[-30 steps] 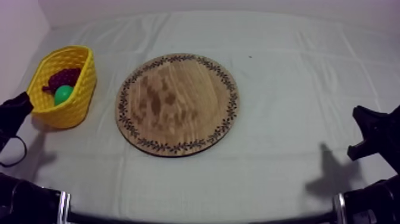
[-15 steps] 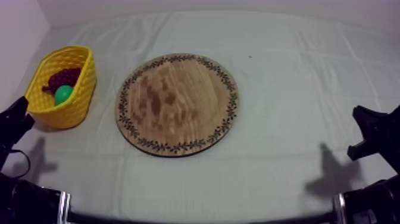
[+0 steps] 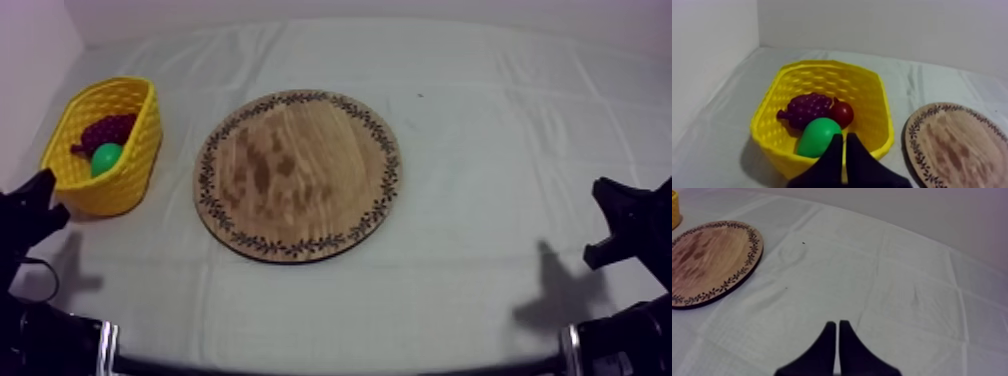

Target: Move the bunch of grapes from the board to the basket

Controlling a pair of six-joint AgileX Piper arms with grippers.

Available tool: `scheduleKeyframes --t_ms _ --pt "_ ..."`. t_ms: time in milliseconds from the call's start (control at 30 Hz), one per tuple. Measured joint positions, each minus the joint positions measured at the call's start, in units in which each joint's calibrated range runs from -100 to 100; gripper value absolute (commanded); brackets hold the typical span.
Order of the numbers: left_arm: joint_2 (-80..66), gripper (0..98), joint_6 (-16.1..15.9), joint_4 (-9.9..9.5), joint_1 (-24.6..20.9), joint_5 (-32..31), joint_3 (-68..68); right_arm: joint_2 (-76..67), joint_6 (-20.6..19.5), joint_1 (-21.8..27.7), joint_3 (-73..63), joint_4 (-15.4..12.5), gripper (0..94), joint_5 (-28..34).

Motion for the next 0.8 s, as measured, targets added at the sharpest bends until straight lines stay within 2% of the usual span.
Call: scheduleKeyframes --t_ms 67,133,267,400,533,800 --pt "0.0 0.1 -1.8 2.24 -1.0 -0.2 0.5 0.0 0.0 0.0 0.0 0.0 0.4 0.0" --pt "0.0 0.1 -3.1 3.61 -1.8 -0.6 0.7 0.0 0.0 0.0 0.0 0.0 0.4 0.0" --pt "0.0 0.0 -3.5 3.38 -2.3 -2.1 0.9 0.0 0.0 0.0 0.0 0.0 0.4 0.0" --pt "0.0 0.0 -1.6 3.27 -3.2 -1.8 1.0 0.0 0.0 0.0 0.0 0.0 0.4 0.0" --pt "0.0 0.0 -1.0 3.21 -4.7 -1.8 1.0 0.0 0.0 0.0 0.0 0.0 0.4 0.0" --pt "0.0 0.0 -2.3 3.66 -6.3 -1.0 1.0 0.0 0.0 0.0 0.0 0.0 0.4 0.0"
